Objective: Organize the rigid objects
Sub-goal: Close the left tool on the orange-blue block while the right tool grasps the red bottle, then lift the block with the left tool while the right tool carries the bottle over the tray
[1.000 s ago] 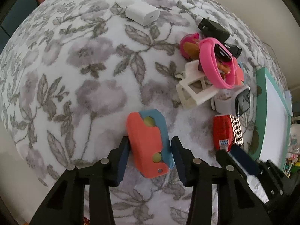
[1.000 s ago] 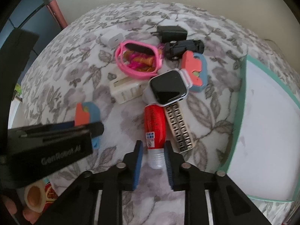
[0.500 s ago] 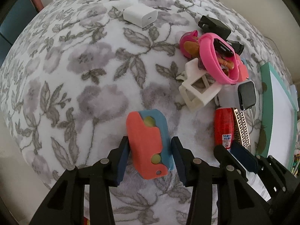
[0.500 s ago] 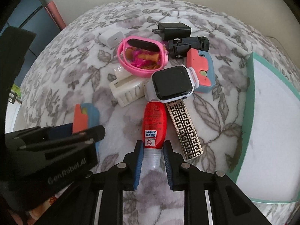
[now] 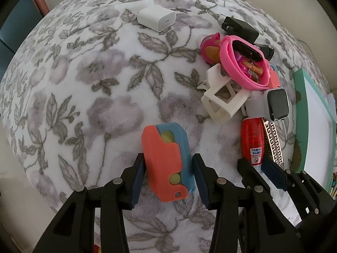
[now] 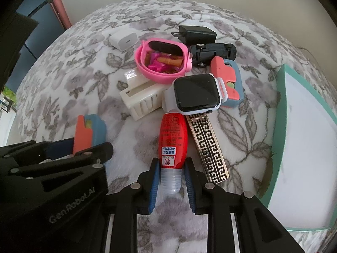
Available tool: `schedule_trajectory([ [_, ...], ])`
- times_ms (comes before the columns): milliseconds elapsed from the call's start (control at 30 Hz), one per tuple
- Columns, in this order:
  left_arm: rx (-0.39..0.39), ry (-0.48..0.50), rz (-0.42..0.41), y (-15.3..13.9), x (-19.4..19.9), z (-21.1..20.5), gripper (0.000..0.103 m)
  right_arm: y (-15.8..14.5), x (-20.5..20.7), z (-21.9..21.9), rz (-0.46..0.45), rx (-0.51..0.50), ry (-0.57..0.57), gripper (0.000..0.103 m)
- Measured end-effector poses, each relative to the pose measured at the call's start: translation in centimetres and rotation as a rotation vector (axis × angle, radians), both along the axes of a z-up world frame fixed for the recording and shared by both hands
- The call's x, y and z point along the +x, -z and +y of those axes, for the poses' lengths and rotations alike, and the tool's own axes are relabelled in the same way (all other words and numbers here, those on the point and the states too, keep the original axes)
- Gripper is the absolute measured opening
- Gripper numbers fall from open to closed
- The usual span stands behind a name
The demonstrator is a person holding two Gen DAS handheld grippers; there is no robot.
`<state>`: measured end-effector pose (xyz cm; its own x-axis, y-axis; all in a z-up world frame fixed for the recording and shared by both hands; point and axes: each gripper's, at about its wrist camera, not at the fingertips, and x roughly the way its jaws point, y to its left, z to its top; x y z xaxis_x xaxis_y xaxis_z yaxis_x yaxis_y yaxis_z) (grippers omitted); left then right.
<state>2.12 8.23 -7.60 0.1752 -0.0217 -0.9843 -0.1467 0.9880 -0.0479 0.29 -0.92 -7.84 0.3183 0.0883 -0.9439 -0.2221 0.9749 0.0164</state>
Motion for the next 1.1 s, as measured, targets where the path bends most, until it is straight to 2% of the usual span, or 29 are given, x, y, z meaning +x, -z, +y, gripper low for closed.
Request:
schedule_trajectory([
  [300,0.026,0.007,0.002,-0.3,-0.2,-0.9,0.046,-0.7,-2.0,-2.8,0.037,0.044,0.033,0.025],
  [600,-0.043,-0.021,0.041,-0.9,-0.9,-1.3,0.046,-2.4,-3.3,-5.3,0.046,0.095,0.064,0.024],
  [900,-0.058,-0.020,-0.002,-4.6,-1.3,-2.5,0.046,-4.9,-4.6,-8.4,0.020,0.178,0.123,0.023],
  [1100,-0.058,-0.009,-0.038,-7.2,-1.0,-3.0,0.046,-5.2,-4.9,-10.2,0.021,0.200,0.167,0.023],
])
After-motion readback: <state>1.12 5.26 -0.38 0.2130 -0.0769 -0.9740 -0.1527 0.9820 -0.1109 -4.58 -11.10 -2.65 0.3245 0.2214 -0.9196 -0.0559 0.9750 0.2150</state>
